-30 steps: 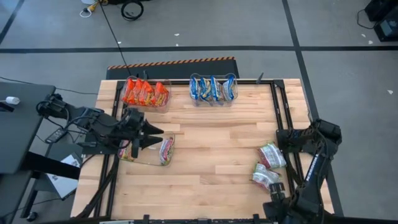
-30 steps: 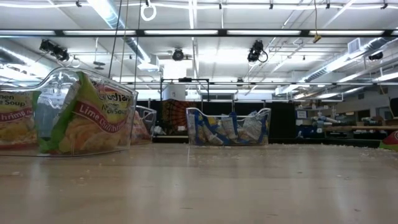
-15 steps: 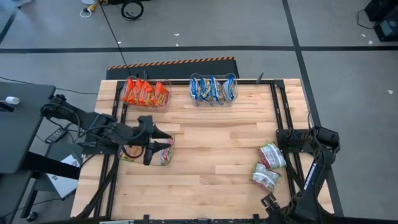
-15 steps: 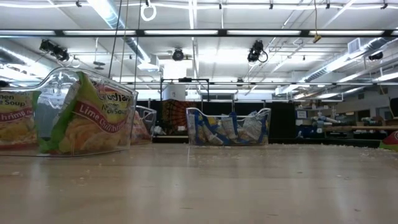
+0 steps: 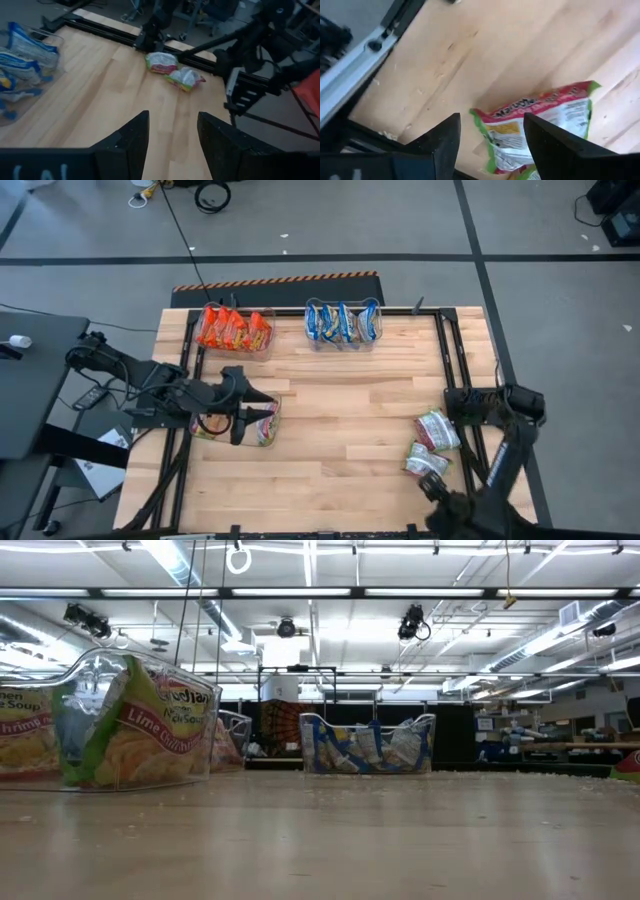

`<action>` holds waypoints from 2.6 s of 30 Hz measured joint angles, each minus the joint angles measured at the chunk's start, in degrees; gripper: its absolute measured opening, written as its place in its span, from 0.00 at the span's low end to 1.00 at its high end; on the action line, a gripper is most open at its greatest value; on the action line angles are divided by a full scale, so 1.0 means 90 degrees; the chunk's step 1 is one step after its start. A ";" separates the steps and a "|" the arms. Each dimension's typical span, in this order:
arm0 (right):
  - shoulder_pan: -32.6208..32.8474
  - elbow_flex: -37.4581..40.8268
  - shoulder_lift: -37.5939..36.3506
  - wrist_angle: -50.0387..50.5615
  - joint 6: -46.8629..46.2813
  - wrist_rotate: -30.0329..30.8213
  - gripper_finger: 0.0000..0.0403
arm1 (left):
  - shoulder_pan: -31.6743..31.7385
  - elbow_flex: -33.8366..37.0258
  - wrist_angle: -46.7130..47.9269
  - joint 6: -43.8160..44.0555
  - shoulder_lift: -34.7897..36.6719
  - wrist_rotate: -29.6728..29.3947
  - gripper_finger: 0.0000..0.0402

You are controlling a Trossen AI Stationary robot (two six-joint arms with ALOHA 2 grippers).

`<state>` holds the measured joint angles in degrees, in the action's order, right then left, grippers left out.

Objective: Sort Maruchan noodles
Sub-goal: Put the yellow noodle pack into the bottom transparent bin

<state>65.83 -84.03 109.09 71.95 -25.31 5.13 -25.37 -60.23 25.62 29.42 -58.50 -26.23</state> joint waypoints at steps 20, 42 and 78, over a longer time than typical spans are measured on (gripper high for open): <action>-0.1675 0.2087 -0.0373 -0.0743 -0.2322 0.0318 0.42 | 0.0013 -0.0002 -0.0048 0.0630 0.0000 -0.0298 0.43; -0.5086 0.0064 -0.0472 -0.3684 0.2053 0.0695 0.01 | 0.0010 -0.0009 0.0841 -0.0348 0.0468 0.0399 0.43; -0.6551 -0.2756 -0.0469 -0.2257 0.4040 -0.3605 0.01 | 0.0057 0.2480 -0.3700 -0.0044 0.0796 0.0116 0.76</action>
<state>6.86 -108.84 104.86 51.64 11.05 -27.32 -24.85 -37.91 -7.68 29.03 -51.34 -25.18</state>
